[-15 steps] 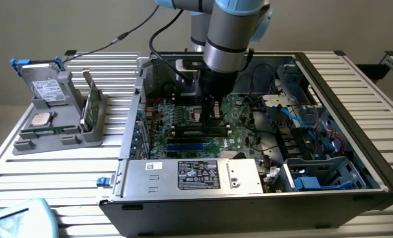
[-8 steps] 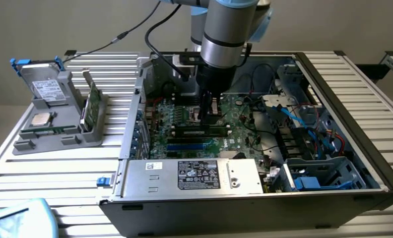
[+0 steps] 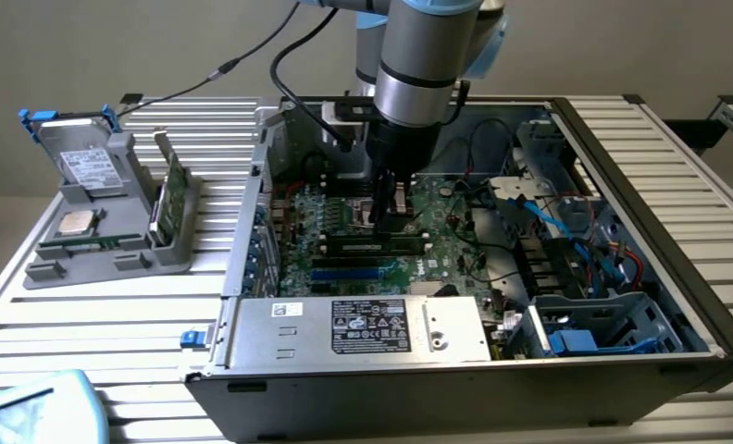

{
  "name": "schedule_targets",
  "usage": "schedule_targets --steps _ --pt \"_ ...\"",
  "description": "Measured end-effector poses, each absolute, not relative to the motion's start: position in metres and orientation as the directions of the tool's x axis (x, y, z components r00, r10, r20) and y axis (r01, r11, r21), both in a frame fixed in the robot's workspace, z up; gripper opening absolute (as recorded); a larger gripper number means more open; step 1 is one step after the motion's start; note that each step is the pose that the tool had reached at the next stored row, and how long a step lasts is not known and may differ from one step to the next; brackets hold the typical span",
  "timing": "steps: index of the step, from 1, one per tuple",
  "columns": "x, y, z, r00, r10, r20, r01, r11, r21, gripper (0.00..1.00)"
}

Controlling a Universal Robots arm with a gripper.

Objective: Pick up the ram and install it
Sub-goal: 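Press down the ram until it locks into place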

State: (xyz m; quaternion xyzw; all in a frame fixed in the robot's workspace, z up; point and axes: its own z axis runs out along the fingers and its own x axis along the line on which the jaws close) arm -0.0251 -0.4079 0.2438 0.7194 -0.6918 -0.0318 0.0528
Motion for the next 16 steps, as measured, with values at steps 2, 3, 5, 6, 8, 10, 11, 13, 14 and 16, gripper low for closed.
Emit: schedule_targets --steps 2,3,5,6,8,10,11,13,14,16 --pt "-0.0251 -0.4079 0.2438 0.041 -0.999 0.027 -0.992 -0.037 0.120 0.40" --pt "-0.0250 -0.4079 0.2438 0.041 -0.999 0.027 -0.992 -0.037 0.120 0.38" --pt "-0.0251 -0.4079 0.2438 0.041 -0.999 0.027 -0.992 -0.037 0.120 0.31" --pt "-0.0251 -0.4079 0.2438 0.041 -0.999 0.027 -0.992 -0.037 0.120 0.25" --pt "-0.0251 -0.4079 0.2438 0.041 -0.999 0.027 -0.992 -0.037 0.120 0.19" --pt "-0.0251 -0.4079 0.2438 0.041 -0.999 0.027 -0.992 -0.037 0.120 0.13" --pt "-0.0251 -0.4079 0.2438 0.041 -0.999 0.027 -0.992 -0.037 0.120 0.11" --pt "-0.0234 -0.4079 0.2438 0.041 -0.999 0.027 -0.992 -0.037 0.120 0.11" --pt "-0.0208 -0.4079 0.2438 0.041 -0.999 0.027 -0.992 -0.037 0.120 0.11" --pt "-0.0152 -0.4080 0.2438 0.042 -0.999 0.027 -0.992 -0.038 0.120 0.11"
